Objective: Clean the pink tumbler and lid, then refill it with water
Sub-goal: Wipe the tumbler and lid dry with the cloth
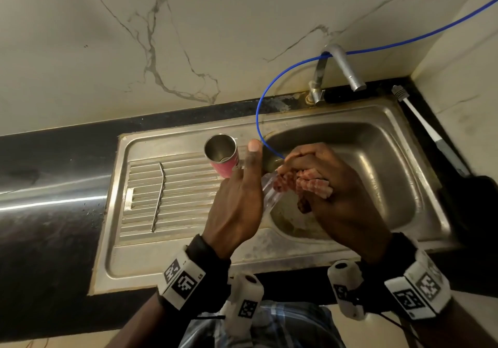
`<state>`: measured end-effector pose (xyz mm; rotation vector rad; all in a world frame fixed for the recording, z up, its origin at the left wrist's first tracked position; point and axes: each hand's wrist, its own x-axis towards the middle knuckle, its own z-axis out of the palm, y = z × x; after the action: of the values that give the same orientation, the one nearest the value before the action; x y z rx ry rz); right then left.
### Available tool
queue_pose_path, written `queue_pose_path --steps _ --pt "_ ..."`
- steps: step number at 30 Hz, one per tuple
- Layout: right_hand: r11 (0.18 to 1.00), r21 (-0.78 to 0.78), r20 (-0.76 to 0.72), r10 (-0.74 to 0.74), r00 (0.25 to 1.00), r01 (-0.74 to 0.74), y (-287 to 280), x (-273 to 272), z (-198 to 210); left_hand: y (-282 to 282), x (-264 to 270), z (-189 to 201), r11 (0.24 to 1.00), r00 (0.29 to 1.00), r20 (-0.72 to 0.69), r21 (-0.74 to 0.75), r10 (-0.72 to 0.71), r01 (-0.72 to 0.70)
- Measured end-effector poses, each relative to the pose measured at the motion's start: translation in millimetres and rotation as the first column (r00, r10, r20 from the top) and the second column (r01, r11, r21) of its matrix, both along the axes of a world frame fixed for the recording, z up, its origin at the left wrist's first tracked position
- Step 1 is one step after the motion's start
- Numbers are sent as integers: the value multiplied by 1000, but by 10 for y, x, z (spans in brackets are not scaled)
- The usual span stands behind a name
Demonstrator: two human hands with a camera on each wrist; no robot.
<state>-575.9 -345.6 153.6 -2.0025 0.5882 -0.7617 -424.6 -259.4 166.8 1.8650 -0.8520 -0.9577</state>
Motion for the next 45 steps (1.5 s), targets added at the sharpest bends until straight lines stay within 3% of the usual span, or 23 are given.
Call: queue_pose_path --steps 4,6,10,16,22,26,28,32,34,37,42,45 --pt "986 -169 -59 -5 998 -5 163 64 80 -39 -9 -76 993 981 154 19 -119 118" --pt "982 -187 -65 -2 998 -10 185 73 71 -33 -14 -45 997 988 133 -12 -80 82" --pt "993 -25 15 -112 994 112 58 66 -13 -4 -77 61 999 999 34 -32 -2 3" --pt "967 -250 9 -40 999 41 258 62 57 -14 -50 -20 998 998 65 -55 5 -1" --pt "987 32 89 -158 983 156 102 78 -109 30 -92 -30 996 997 58 -77 55 -50" --pt "983 -149 96 -92 991 105 262 39 22 5 -74 -54 994 995 75 -98 63 -56" --pt "982 -165 95 -76 993 91 248 39 12 14 -68 -61 995 993 105 -91 55 -45" --pt "979 151 141 -161 977 140 111 49 -103 47 -96 -21 989 982 188 -147 6 22" --pt "962 201 122 -212 970 185 115 50 -125 63 -126 37 976 975 220 -215 18 30" --pt "964 170 134 -227 965 204 161 51 -81 78 -111 11 948 965 249 -319 78 6" --pt "989 32 252 -148 956 144 247 42 76 115 -80 -59 954 970 229 -300 81 -8" --pt "988 -29 249 -142 958 154 277 27 84 116 -92 -25 950 965 249 -312 80 1"
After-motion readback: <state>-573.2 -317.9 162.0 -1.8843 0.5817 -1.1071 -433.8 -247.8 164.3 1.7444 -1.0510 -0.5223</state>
